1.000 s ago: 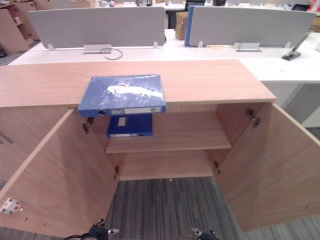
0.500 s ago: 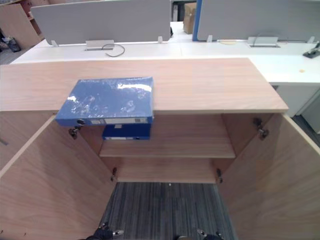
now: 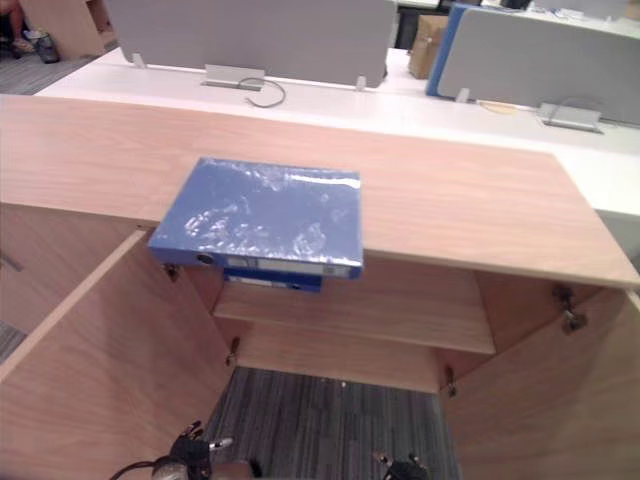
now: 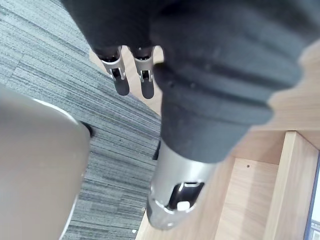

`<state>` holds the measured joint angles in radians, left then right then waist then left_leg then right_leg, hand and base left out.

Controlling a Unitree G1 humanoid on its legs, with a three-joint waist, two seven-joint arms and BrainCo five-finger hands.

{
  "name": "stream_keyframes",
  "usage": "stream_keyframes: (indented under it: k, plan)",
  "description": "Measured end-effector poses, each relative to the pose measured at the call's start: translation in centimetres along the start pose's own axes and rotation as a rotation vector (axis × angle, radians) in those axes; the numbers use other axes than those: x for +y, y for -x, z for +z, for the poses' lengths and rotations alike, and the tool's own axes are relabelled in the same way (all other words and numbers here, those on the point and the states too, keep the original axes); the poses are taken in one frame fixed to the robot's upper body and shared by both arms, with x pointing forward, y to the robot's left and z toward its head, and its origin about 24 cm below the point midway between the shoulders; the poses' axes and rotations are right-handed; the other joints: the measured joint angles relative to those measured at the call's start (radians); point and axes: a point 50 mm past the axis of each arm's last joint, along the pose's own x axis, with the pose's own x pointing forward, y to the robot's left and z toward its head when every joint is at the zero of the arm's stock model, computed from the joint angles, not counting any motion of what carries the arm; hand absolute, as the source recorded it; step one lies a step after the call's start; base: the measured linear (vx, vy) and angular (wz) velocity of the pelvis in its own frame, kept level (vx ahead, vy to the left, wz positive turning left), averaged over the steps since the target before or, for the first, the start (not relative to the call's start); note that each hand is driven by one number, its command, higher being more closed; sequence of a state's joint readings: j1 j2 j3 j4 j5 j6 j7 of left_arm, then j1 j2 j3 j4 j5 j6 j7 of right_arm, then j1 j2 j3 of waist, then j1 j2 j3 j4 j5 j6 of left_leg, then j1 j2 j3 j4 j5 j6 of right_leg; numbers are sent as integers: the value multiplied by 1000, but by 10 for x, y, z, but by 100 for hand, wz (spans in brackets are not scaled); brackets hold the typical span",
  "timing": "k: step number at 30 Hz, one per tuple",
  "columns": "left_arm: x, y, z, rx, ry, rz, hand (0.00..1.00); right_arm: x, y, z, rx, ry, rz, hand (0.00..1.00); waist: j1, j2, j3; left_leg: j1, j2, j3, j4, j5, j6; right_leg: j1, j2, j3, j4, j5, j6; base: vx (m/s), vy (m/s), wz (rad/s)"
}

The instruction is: Walk over to the cabinet, pick up the folder, carry it to the office cabinet, place the folder inside the office cabinet, then close the office cabinet door

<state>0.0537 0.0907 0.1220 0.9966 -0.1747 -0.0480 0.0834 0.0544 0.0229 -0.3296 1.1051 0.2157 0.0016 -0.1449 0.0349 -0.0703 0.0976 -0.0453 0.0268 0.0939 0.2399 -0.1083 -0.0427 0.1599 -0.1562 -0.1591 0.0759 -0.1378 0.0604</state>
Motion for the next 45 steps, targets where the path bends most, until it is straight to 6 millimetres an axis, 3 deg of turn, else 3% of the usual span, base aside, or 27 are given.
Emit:
stream_keyframes:
  k: [3, 10, 13, 16, 18, 20, 26, 30, 33, 38, 45]
  plan:
    - [-11, 5, 11, -81, 46, -60, 0, 1, 0, 2, -6, 5, 4, 0, -1, 1, -10, 30, -36, -20, -115, 62, 6, -8, -18, 0, -6, 3, 4, 85, 45, 21]
    - [-42, 27, 31, -211, 330, -253, 0, -1, 0, 2, -9, 65, 8, 0, -12, 5, -13, 32, -17, -49, -215, 136, -7, -37, 8, 0, -18, 20, 19, -37, -52, 9]
    - [-58, 46, 51, -318, 436, -334, 0, -7, 0, -2, -4, 131, -5, 0, -14, 14, -14, 58, -17, -50, -271, 174, -5, -38, 9, 0, -21, 29, 21, -99, -4, -2]
    - [-61, 69, 83, -488, 504, -383, 0, -10, 0, 0, -17, 144, -18, 0, -13, 26, -11, 78, -20, -57, -328, 211, 0, -41, 6, -2, -23, 38, 26, -140, 34, 0]
    - [-55, 79, 99, -592, 480, -349, 0, -10, 2, 1, -34, 161, -20, 0, -9, 31, -12, 81, -22, -56, -332, 211, -1, -38, -1, -3, -24, 38, 27, -155, 40, -2]
    - [-42, 86, 112, -697, 413, -197, 0, -9, 4, 0, -52, 165, -27, 0, -7, 34, -15, 82, -24, -58, -333, 215, 3, -37, -3, -4, -24, 36, 29, -135, 33, -3]
    - [-25, 101, 120, -785, 343, 117, 0, -7, 7, -2, -72, 174, -53, 0, 6, 22, -26, 61, -18, -95, -333, 237, -2, -42, 3, -29, -27, 21, 39, -84, -9, 15]
    - [-13, 133, 145, -987, 301, 327, 0, -6, 9, -6, -81, 199, -62, 0, 14, 17, -41, 56, -17, -97, -332, 242, -8, -40, 11, -29, -39, 33, 46, 20, -13, 1]
    - [-15, 148, 158, -1091, 254, 416, 0, -6, 9, -7, -81, 198, -72, 0, 14, 14, -48, 48, -17, -97, -330, 243, -6, -39, 13, -29, -53, 45, 44, 52, -11, 0]
    - [-47, 168, 184, -1348, -43, 459, 0, -8, 7, -9, -63, 197, -88, 0, 10, 10, -67, 48, -18, -92, -332, 238, -7, -38, 16, -21, -64, 48, 45, 25, -6, -3]
    - [-32, 151, 225, -1495, -510, 678, 0, -15, 1, -4, -28, 181, -128, 0, -24, 20, -76, 51, -14, -72, -332, 237, -9, -50, 22, 5, -71, 53, 37, -30, 5, -11]
